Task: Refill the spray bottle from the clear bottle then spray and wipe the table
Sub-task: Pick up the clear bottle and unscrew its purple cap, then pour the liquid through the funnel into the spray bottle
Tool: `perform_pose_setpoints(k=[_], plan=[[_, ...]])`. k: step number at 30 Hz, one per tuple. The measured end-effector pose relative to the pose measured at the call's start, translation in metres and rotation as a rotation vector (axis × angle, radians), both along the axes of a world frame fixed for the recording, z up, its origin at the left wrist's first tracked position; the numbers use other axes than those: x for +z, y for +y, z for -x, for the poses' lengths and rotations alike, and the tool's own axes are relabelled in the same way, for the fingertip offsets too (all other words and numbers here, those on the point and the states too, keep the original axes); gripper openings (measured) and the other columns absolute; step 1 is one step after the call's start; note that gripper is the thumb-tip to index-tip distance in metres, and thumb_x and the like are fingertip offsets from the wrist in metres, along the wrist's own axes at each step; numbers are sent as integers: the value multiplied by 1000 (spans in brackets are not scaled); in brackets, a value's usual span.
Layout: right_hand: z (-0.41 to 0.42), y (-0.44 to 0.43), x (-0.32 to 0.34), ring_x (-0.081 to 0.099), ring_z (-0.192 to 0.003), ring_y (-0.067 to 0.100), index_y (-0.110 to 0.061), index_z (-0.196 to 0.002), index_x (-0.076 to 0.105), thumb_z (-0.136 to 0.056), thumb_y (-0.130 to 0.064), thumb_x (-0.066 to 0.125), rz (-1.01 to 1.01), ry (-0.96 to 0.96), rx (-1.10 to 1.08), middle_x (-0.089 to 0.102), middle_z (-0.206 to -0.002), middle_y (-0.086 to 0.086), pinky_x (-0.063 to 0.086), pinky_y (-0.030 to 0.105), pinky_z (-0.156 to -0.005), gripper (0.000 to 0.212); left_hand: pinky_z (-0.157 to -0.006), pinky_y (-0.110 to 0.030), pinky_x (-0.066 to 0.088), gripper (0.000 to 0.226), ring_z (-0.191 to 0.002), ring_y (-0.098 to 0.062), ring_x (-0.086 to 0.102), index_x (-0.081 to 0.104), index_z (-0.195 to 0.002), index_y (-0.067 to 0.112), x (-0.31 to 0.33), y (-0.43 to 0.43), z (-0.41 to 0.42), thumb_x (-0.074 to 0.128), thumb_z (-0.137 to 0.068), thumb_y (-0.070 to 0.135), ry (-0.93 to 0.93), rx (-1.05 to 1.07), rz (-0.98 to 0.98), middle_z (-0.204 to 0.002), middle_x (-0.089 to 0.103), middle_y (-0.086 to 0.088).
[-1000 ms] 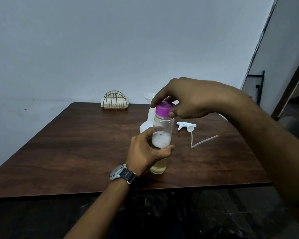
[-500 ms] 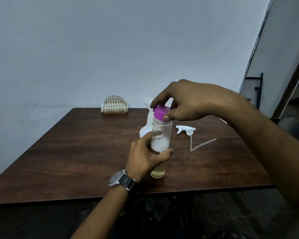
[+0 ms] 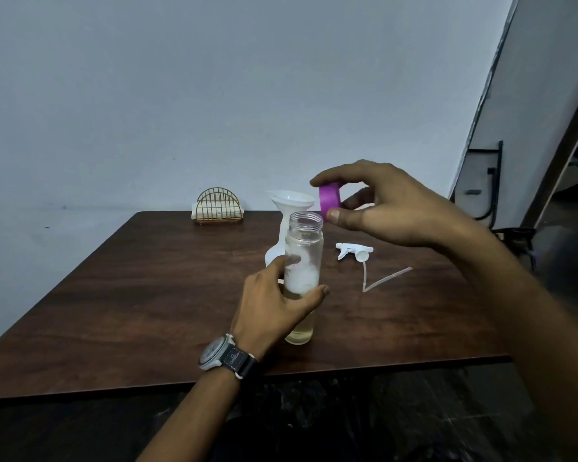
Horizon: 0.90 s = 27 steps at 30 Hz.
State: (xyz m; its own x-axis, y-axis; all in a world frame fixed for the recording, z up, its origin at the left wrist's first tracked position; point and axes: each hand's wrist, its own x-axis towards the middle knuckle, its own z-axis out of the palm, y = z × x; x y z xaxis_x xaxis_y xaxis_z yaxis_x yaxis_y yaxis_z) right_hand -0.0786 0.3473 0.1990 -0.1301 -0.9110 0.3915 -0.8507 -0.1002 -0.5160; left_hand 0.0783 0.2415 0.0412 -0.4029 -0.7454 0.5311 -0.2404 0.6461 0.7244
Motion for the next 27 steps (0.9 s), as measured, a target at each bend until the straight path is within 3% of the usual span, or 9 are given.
perform_pose_setpoints(k=[3,6,11,15,17,20,23,27], plan=[[9,5,-30,77,-91,7,-36,-123,68,-90,-16,79,123,-296,-29,67,-120,-13,61,40,-89,41,-67,-6,47,66,-80,4,66,66,-123,29,1,1,-1,84,-67,58,6,22,12,-104,70,11],[17,2,-63,76,-84,2,-16,-119,67,-87,-9,82,250,-505,-126,71,-118,4,62,23,-74,37,-65,-5,46,65,-78,3,65,69,-121,27,3,1,-4,87,-65,53,18,35,10,-104,68,8],[30,-1,-116,68,-71,-7,-28,-102,71,-76,-32,90,214,-487,-362,74,-90,-12,57,24,-69,32,-66,-11,52,69,-75,4,67,72,-120,25,5,-3,-16,87,-61,59,-1,114,8,-97,72,10],[20,-2,-154,68,-69,-2,-27,-95,71,-73,-36,91,108,-427,-423,73,-75,-10,48,16,-64,31,-64,-23,59,66,-70,6,69,75,-114,26,10,-5,-33,91,-57,55,11,123,-50,-89,75,14],[15,-5,-170,68,-77,4,-28,-97,71,-73,-36,91,58,-367,-446,72,-80,-8,45,8,-63,32,-64,-25,61,60,-70,6,70,76,-111,28,15,-6,-42,93,-57,50,24,133,-58,-87,76,16],[12,-10,-193,64,-84,11,-21,-101,71,-74,-32,90,9,-286,-464,66,-90,-7,39,2,-65,35,-63,-16,58,56,-70,7,71,76,-110,33,24,-11,-53,94,-58,46,60,149,-56,-86,76,18],[14,-16,-209,62,-102,15,-24,-101,67,-76,-34,88,-24,-240,-463,63,-98,-9,37,13,-72,34,-69,-16,59,69,-77,5,72,73,-118,32,35,-25,-61,95,-55,48,108,170,-71,-91,77,17],[18,-19,-216,59,-112,18,-30,-111,57,-76,-40,84,-52,-199,-426,60,-112,-11,46,30,-91,45,-75,-21,58,89,-82,3,72,63,-130,31,50,-46,-70,95,-50,53,81,225,-35,-104,77,5]])
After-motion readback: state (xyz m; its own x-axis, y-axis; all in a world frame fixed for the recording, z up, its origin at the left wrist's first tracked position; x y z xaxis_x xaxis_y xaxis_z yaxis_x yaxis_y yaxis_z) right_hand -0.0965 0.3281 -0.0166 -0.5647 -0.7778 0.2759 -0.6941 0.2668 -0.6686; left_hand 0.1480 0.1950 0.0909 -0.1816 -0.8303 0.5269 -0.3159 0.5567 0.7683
